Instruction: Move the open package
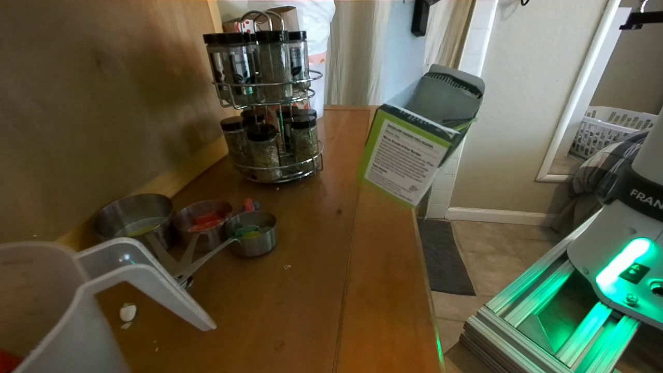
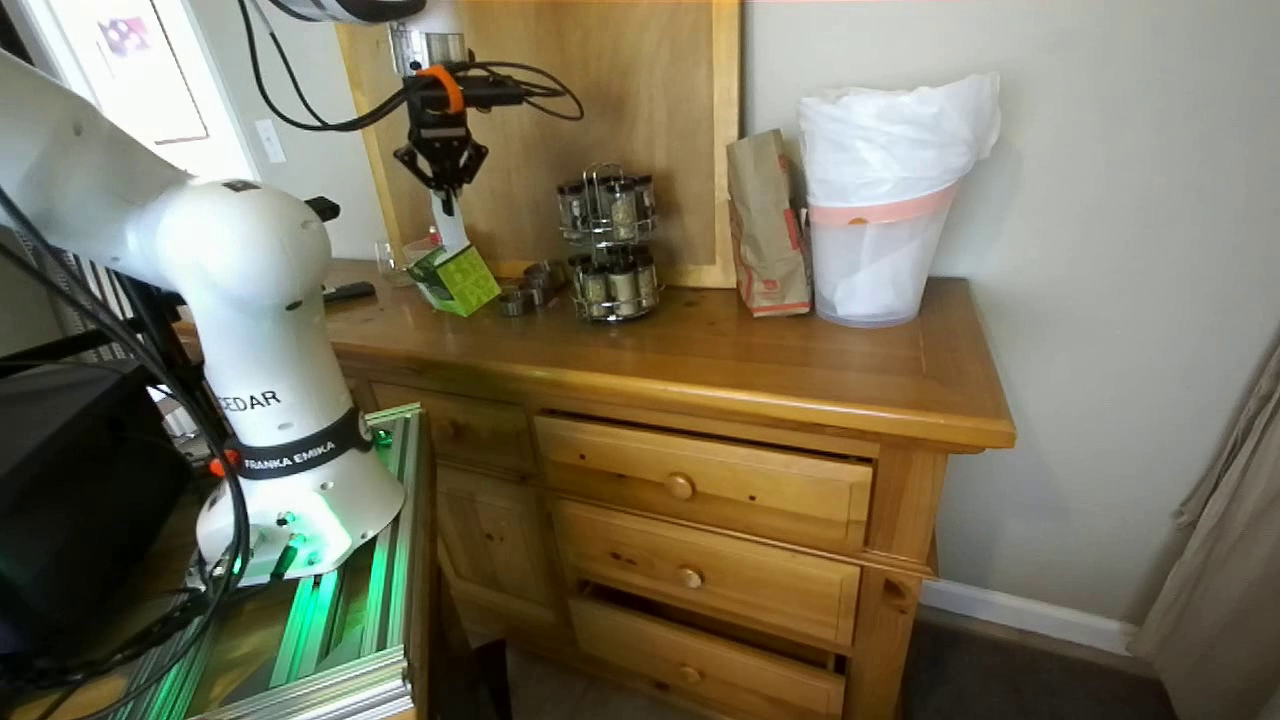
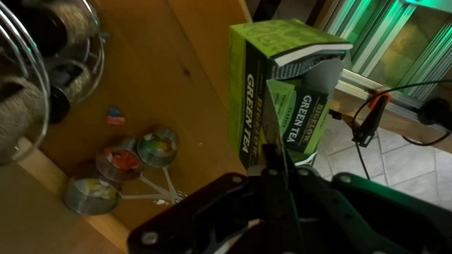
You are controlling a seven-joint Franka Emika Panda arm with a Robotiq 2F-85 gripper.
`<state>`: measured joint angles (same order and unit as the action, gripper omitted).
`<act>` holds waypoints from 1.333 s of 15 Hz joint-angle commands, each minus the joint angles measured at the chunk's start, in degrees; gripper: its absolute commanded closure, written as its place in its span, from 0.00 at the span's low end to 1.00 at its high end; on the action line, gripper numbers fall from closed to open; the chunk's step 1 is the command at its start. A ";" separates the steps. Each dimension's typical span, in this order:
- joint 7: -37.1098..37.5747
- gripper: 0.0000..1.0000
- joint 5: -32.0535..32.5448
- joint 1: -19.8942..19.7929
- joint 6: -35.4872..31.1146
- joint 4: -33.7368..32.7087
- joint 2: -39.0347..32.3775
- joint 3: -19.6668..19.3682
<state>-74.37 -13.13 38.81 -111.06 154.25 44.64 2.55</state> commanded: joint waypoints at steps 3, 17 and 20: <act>3.42 0.99 1.83 -7.04 0.83 -0.31 1.23 1.52; 15.74 1.00 1.46 -24.22 1.23 -6.36 -8.51 -6.67; 18.08 1.00 -1.44 -26.17 1.16 -10.36 -14.23 -9.30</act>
<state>-59.02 -11.18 14.00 -110.54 149.50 37.71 -4.92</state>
